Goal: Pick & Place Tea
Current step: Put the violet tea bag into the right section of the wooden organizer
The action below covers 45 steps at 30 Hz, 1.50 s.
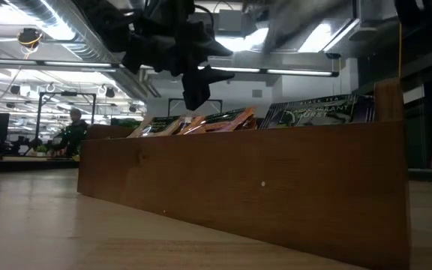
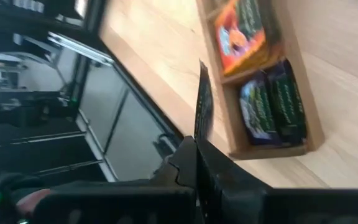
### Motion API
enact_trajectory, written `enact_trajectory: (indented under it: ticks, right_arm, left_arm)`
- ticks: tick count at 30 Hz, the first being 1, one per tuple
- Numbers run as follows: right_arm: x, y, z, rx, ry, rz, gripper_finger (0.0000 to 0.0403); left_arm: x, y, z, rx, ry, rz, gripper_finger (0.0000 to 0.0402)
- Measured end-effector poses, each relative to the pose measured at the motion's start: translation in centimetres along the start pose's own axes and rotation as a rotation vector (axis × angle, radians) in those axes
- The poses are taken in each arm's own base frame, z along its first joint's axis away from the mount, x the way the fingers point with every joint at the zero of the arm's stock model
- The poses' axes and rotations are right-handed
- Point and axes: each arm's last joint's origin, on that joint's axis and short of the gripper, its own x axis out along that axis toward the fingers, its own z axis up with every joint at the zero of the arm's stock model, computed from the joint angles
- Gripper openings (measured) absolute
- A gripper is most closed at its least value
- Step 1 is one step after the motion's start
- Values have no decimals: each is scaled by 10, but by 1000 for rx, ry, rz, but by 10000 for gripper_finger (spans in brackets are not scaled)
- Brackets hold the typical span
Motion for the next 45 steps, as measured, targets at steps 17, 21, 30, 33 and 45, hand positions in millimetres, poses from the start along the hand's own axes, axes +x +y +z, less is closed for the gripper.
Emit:
enact_trajectory:
  ticks: [17,21,30,33,45]
  right_arm:
    - [25,-25,-7,-72,-8,-193,0]
    - [25,-27,-5,-83,-13,-216,0]
    - [28,-27,9,-121,-44,-224,0]
    - [29,-27,11,-152,-32,-221,1]
    - [28,-26,6,-154,16,-212,2]
  left_arm:
    - [9,-10,-6,8,-2,21,157]
    - [9,-10,-6,8,-2,22,157]
    - [10,-10,-6,8,-6,27,157]
    - [10,-10,-6,-1,-6,27,157]
    - [10,-10,-6,-5,-6,27,157]
